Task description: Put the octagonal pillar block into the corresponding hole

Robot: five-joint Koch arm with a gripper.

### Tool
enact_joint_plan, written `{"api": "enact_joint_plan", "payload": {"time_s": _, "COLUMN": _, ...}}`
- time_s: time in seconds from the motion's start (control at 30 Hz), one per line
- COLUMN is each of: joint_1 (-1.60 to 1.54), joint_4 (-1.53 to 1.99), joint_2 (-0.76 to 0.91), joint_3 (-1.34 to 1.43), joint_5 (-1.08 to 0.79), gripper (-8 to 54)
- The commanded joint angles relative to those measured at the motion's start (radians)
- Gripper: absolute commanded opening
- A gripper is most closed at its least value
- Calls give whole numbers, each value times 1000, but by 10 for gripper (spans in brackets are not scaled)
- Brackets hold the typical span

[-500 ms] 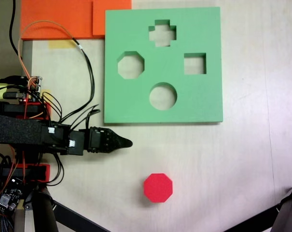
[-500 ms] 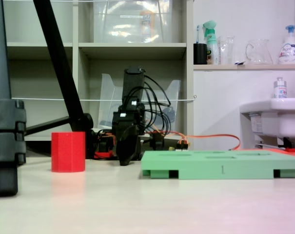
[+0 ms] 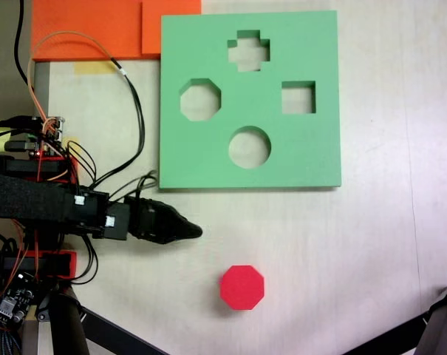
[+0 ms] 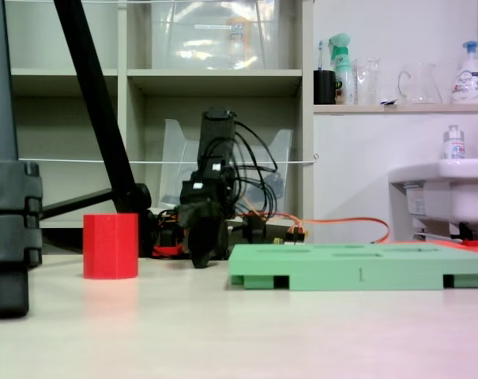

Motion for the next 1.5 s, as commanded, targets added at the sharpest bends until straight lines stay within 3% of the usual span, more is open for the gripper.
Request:
{"api": "enact_joint_plan", "payload": {"time_s": 0.0, "joint_1": 80, "joint_4": -91, "joint_2": 75, "joint_3": -58, "joint_5": 319, "gripper": 285}}
{"api": "enact_joint_plan", "payload": {"time_s": 0.13, "joint_1": 167, "joint_4": 75, "joint_2": 75, "joint_3": -313, "joint_5": 574, "gripper": 233}}
{"api": "enact_joint_plan", "payload": {"time_s": 0.23, "joint_1": 183, "joint_4": 574, "joint_2": 74, "joint_3": -675, "joint_5": 727, "gripper": 233}}
{"api": "enact_joint_plan", "payload": {"time_s": 0.5, "joint_1": 201, "joint_4": 1173, "joint_2": -17, "joint_3": -1187, "joint_5": 822, "gripper": 233}}
{"api": "enact_joint_plan", "payload": {"time_s": 0.7, "joint_1": 285, "joint_4": 1597, "joint_2": -350, "joint_3": -1621, "joint_5": 848, "gripper": 214}}
{"api": "enact_joint_plan", "payload": {"time_s": 0.93, "joint_1": 318, "joint_4": 1700, "joint_2": -604, "joint_3": -1736, "joint_5": 848, "gripper": 216}}
{"api": "enact_joint_plan", "payload": {"time_s": 0.97, "joint_1": 318, "joint_4": 1701, "joint_2": -618, "joint_3": -1744, "joint_5": 847, "gripper": 237}}
{"api": "enact_joint_plan", "payload": {"time_s": 1.0, "joint_1": 313, "joint_4": 1703, "joint_2": -632, "joint_3": -1756, "joint_5": 848, "gripper": 352}}
{"api": "enact_joint_plan", "payload": {"time_s": 1.03, "joint_1": 304, "joint_4": 1703, "joint_2": -640, "joint_3": -1758, "joint_5": 848, "gripper": 430}}
{"api": "enact_joint_plan", "payload": {"time_s": 1.07, "joint_1": 302, "joint_4": 1703, "joint_2": -646, "joint_3": -1759, "joint_5": 850, "gripper": 456}}
{"api": "enact_joint_plan", "payload": {"time_s": 1.17, "joint_1": 302, "joint_4": 1703, "joint_2": -669, "joint_3": -1759, "joint_5": 874, "gripper": 463}}
{"api": "enact_joint_plan", "payload": {"time_s": 1.27, "joint_1": 291, "joint_4": 1690, "joint_2": -707, "joint_3": -1786, "joint_5": 894, "gripper": 522}}
{"api": "enact_joint_plan", "payload": {"time_s": 1.47, "joint_1": 282, "joint_4": 1649, "joint_2": -815, "joint_3": -1816, "joint_5": 916, "gripper": 523}}
